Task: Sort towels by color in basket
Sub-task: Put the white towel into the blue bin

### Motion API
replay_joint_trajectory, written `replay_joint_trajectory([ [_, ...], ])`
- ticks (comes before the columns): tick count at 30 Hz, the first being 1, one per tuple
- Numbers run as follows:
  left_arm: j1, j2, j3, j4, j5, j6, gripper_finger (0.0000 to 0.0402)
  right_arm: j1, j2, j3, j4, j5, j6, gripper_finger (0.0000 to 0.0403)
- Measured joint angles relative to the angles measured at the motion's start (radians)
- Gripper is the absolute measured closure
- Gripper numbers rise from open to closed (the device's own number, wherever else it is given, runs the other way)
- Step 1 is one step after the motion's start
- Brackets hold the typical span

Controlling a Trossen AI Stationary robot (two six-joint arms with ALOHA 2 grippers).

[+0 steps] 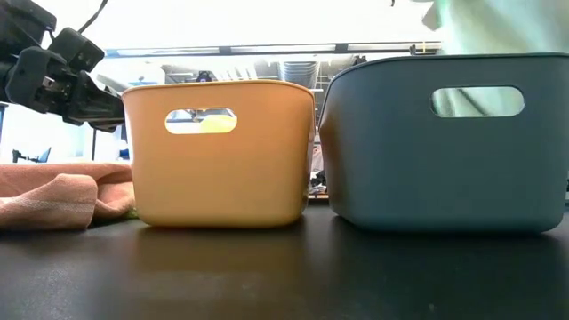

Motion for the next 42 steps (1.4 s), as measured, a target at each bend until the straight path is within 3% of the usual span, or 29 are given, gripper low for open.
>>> replay_joint_trajectory([
  [6,0.0,0.0,0.0,0.0,0.0,0.0,0.0326,-0.031,-0.049,0.074,0.254,0.079,-0.417,0.0393],
  [10,0.0,0.003,0.0,0.0,0.0,0.0,0.0326,-0.033,-0.06,0.109,0.517,0.074,-0.756,0.0393],
  [13,0.0,0.003,0.0,0.0,0.0,0.0,0.0326,-0.033,-0.054,0.11,0.635,0.025,-0.913,0.0393],
  [17,0.0,0.003,0.0,0.0,0.0,0.0,0.0326,-0.032,-0.022,0.105,0.587,-0.044,-0.899,0.0392],
  [24,0.0,0.003,0.0,0.001,0.0,0.0,0.0326,-0.054,0.094,0.103,0.394,-0.097,-0.699,0.0392],
  [28,0.0,0.003,0.0,0.001,0.0,0.0,0.0326,-0.102,0.175,0.103,0.443,-0.142,-0.697,0.0391],
  [38,0.0,0.003,0.0,0.001,0.0,0.0,0.0326,-0.229,0.379,0.103,0.631,-0.388,-0.821,0.039],
  [42,0.0,0.003,0.0,0.001,0.0,0.0,0.0326,-0.239,0.406,0.103,0.578,-0.418,-0.798,0.039],
])
